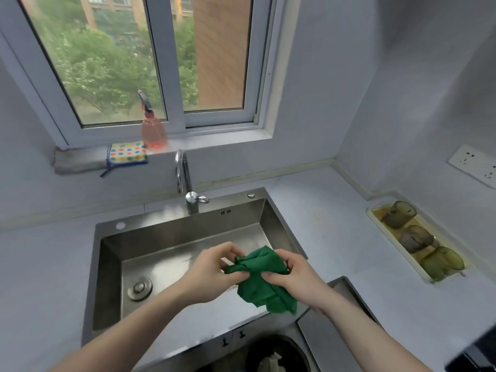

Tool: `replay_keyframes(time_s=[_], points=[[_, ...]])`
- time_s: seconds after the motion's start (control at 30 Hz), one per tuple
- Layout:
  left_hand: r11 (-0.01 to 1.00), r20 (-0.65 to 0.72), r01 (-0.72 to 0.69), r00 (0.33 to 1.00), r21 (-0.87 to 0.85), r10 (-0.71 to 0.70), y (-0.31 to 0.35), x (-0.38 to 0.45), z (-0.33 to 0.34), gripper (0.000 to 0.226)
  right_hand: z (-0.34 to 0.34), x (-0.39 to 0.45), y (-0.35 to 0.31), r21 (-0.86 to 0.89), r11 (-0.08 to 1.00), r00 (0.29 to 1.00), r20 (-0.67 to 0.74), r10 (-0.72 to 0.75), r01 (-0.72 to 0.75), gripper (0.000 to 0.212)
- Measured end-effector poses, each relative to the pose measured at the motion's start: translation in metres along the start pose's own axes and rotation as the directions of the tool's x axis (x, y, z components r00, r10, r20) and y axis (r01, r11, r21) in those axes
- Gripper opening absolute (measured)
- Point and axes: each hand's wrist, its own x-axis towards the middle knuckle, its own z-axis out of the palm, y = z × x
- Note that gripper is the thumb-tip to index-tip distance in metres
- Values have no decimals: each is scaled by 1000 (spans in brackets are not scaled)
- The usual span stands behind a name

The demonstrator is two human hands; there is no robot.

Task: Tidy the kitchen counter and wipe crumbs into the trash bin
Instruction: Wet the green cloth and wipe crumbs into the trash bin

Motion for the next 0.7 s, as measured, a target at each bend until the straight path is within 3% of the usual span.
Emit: replay_keyframes(time_s=[0.3, 0.53, 0.7], points=[[996, -139, 90, 986, 7, -88, 25, -36, 94, 24, -88, -82, 67, -119, 993, 983, -184, -14, -8, 29], [990, -156, 133, 978, -39, -138, 48, -64, 193, 18, -155, -143, 99, -132, 988, 969, -243, 45, -79, 28], [967, -100, 250, 964, 52, -244, 20, -85, 226, 19, -164, -160, 130, -193, 973, 971, -224, 86, -131, 30]])
